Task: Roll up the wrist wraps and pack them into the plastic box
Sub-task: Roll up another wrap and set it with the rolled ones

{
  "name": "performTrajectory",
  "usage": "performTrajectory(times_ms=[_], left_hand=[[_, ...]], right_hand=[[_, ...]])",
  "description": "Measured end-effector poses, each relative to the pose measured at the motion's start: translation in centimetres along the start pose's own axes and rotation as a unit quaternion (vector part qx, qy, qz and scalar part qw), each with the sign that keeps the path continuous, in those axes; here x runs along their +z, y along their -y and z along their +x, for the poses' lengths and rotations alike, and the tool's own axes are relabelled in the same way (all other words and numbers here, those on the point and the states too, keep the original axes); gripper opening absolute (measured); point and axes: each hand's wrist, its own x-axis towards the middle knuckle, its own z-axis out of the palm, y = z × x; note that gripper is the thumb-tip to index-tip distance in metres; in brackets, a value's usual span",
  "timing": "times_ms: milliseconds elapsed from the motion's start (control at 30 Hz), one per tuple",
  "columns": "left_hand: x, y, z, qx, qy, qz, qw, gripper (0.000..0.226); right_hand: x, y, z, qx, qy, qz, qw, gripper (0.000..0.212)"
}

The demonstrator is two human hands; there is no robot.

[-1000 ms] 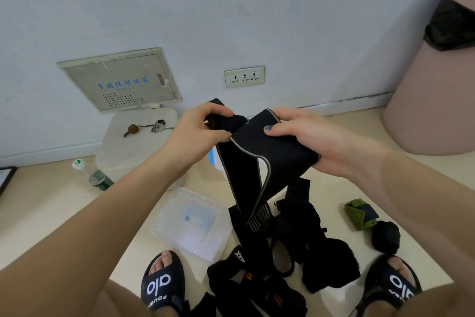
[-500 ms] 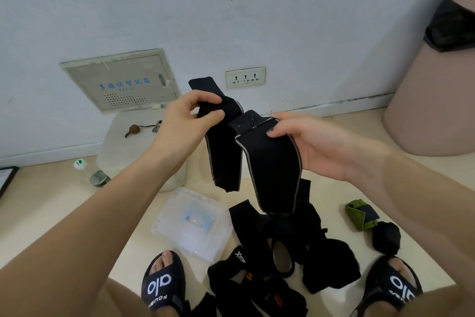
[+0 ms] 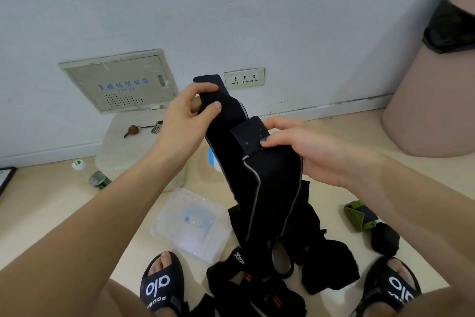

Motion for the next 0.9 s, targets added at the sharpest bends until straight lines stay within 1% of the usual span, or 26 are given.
performTrajectory(times_ms=[67, 133, 200, 267, 367, 400, 467, 500, 600, 633, 700, 767, 833, 900], left_hand=[[0.0, -0.1, -0.1, -0.01, 0.005, -0.02, 1.0, 0.029], [-0.1, -0.1, -0.1, -0.013, 0.007, -0.021, 1.0, 0.031], [0.0, 0.0, -0.1, 0.001, 0.016, -0.008, 1.0, 0.03], [0.1, 0.1, -0.1, 0.018, 0.02, 0.015, 1.0, 0.026], [-0.2, 0.3, 0.0, 0.014, -0.004, 0.053, 0.998, 0.021], [-0.5, 0.4, 0.2, 0.003, -0.015, 0.054, 0.998, 0.021], [-0.8, 0.3, 0.3, -0.018, -0.025, 0.05, 0.998, 0.022], [-0.7, 0.2, 0.2, -0.025, -0.02, 0.044, 0.999, 0.021], [0.1, -0.5, -0.5, -0.026, 0.03, 0.03, 0.999, 0.011], [0.5, -0.8, -0.8, -0.024, 0.052, 0.025, 0.998, 0.013], [1.0, -1.0, -1.2, -0.02, 0.088, 0.017, 0.996, 0.022], [1.1, -1.1, -1.2, -0.015, 0.097, 0.004, 0.995, 0.025], [0.9, -1.1, -1.1, -0.011, 0.087, -0.02, 0.996, 0.021], [0.6, -0.8, -0.8, -0.004, 0.079, -0.032, 0.996, 0.019]], right_hand=[[0.0, 0.1, -0.1, -0.006, 0.002, -0.004, 1.0, 0.032], [0.1, 0.0, -0.1, -0.013, 0.0, 0.001, 1.0, 0.023], [0.3, -0.2, -0.2, -0.023, -0.011, 0.007, 1.0, 0.013], [0.3, -0.3, -0.1, -0.027, -0.024, -0.003, 0.999, 0.021], [0.1, -0.1, -0.3, -0.025, -0.039, -0.008, 0.999, 0.031], [0.1, 0.0, -0.3, -0.027, -0.049, -0.009, 0.998, 0.031], [0.1, 0.2, -0.4, -0.042, -0.077, -0.023, 0.996, 0.022], [0.1, 0.2, -0.4, -0.056, -0.094, -0.035, 0.993, 0.016], [0.7, 0.0, -0.2, -0.111, -0.129, -0.06, 0.984, 0.012], [0.9, 0.0, -0.2, -0.123, -0.128, -0.054, 0.983, 0.011], [1.4, 0.1, -0.2, -0.132, -0.119, -0.038, 0.983, 0.011], [1.7, 0.3, -0.2, -0.134, -0.118, -0.034, 0.983, 0.011], [1.7, 0.3, -0.2, -0.129, -0.122, -0.026, 0.984, 0.012], [1.6, 0.3, -0.2, -0.108, -0.102, -0.002, 0.989, 0.017]])
